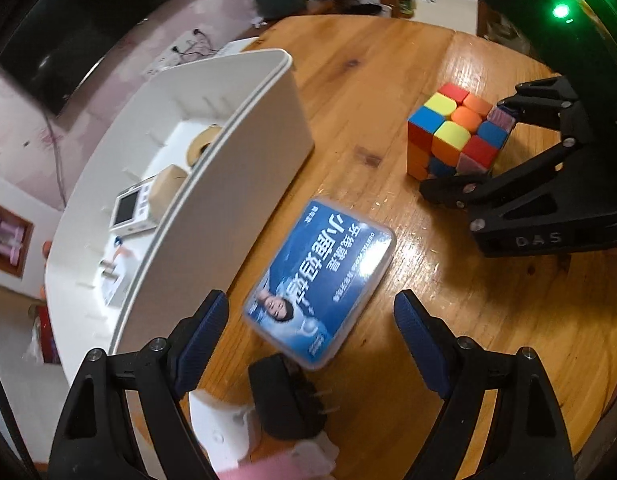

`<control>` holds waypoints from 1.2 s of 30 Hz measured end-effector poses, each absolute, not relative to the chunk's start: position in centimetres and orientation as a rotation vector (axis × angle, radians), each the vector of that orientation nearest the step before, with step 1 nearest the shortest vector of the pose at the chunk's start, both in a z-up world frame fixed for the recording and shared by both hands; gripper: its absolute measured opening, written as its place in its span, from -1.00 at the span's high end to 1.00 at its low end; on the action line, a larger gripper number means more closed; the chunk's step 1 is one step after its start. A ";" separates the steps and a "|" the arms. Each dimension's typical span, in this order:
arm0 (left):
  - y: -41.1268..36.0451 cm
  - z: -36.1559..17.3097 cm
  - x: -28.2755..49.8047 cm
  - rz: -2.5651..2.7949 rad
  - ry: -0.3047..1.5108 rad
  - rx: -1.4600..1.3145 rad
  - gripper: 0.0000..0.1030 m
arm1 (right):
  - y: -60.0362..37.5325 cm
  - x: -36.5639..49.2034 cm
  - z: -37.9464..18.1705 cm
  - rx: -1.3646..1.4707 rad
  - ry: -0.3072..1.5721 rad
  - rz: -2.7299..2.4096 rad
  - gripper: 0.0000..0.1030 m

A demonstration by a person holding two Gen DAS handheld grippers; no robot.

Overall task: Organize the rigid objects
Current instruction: 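Grasp the Rubik's cube with the right tool while the left tool grasps the blue floss box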

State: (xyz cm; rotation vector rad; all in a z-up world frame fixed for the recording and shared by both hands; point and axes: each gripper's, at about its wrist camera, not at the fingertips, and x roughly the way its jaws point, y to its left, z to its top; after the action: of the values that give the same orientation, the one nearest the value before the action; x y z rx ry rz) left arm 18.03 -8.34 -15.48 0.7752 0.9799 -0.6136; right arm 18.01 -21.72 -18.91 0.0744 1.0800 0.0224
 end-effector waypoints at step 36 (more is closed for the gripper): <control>-7.3 -15.6 19.7 -0.541 1.157 0.491 -0.38 | -22.9 15.9 -18.3 0.090 1.010 0.091 -0.10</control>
State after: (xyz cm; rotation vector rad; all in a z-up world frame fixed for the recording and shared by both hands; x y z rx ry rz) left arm 19.71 -7.32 -15.63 0.4907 1.1569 -0.5410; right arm 15.88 -22.90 -18.34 0.0898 1.0100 0.0911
